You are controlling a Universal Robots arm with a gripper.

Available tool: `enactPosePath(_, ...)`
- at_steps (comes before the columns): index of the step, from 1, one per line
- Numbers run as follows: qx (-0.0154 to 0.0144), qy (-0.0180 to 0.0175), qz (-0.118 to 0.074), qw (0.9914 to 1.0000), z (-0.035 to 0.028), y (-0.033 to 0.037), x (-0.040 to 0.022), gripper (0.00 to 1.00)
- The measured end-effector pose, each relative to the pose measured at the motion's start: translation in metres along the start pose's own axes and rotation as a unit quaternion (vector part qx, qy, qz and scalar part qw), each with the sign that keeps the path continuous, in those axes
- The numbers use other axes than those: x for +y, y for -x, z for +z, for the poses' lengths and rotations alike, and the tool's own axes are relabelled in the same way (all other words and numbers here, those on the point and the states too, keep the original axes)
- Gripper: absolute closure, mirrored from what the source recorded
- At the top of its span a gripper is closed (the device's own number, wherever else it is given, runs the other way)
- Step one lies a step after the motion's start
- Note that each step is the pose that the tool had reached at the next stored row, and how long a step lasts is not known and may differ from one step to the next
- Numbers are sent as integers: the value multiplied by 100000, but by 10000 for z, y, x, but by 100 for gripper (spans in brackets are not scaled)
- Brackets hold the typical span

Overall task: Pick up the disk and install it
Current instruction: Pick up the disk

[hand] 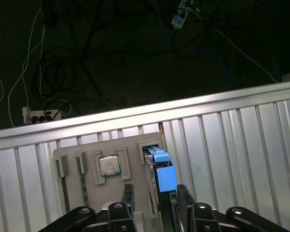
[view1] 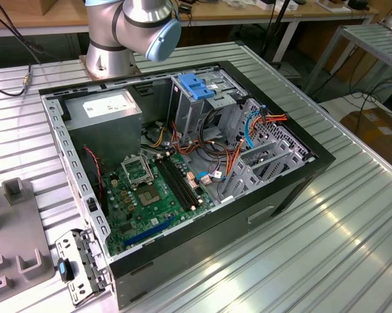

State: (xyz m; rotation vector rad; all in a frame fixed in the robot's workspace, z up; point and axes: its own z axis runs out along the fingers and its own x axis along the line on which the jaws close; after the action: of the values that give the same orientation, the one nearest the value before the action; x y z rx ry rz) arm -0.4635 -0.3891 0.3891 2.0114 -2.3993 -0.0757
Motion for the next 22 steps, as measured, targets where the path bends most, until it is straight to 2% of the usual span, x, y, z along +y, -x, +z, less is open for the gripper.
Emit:
enactPosePath(8, -7, -3, 0, 100000, 9, 0, 0, 52)
enactPosePath(12, 24, 0, -1, 100000, 36, 3, -1, 52)
enactPosePath(16, 181, -37, 5, 100000, 94, 9, -2, 52)
enactPosePath(20, 310, -401, 5, 99999, 130, 13, -2, 52)
enactPosePath(22, 754, -706, 14, 99995, 139, 39, 1, 52)
